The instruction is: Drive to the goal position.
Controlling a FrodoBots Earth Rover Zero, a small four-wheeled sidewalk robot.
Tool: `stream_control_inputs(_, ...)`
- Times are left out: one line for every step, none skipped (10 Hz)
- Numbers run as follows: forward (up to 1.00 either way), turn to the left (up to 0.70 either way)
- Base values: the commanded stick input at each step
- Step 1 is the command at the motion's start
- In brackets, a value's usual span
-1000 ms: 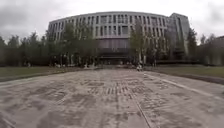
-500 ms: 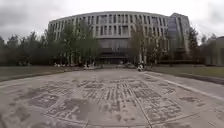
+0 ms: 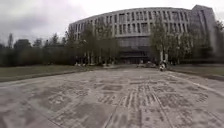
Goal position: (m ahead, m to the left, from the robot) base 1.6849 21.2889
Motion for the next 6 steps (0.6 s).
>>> stream_control_inputs(0.00, 0.70)
stream_control_inputs(0.00, 0.70)
stream_control_inputs(0.00, 0.70)
stream_control_inputs(0.00, 0.70)
stream_control_inputs(0.00, 0.70)
stream_control_inputs(0.00, 0.70)
